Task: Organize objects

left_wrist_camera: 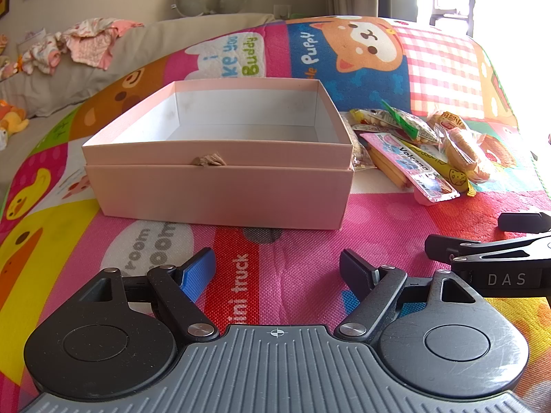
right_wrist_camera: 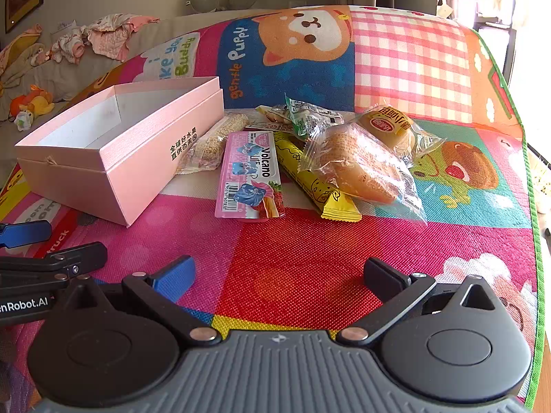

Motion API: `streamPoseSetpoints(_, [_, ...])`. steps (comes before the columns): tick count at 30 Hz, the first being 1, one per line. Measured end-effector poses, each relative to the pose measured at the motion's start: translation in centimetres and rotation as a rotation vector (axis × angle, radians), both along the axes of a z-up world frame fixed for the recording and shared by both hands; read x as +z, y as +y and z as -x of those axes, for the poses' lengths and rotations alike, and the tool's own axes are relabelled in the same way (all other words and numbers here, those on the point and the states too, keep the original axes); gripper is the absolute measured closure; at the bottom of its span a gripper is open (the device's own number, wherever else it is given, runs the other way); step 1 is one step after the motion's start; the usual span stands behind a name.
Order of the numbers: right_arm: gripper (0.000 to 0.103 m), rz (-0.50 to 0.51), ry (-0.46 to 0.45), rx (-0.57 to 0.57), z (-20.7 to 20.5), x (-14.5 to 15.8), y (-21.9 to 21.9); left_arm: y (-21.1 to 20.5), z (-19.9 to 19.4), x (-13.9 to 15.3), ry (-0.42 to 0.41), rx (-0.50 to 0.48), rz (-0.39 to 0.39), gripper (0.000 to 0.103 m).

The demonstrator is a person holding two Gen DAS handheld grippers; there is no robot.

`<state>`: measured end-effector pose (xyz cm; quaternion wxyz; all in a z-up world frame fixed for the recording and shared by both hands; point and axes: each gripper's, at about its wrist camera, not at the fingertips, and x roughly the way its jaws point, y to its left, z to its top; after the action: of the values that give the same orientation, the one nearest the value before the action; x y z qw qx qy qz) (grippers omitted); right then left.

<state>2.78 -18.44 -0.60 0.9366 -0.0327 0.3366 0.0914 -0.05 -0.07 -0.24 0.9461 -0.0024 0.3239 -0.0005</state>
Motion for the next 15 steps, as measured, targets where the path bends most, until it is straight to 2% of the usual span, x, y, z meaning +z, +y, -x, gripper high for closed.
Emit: streamPoseSetpoints(15, [0.000, 0.000, 0.000, 0.000, 0.07, 0.06, -0.03, -0.06, 0.01, -0.07, 0.000, 0.001, -0.005, 0.018])
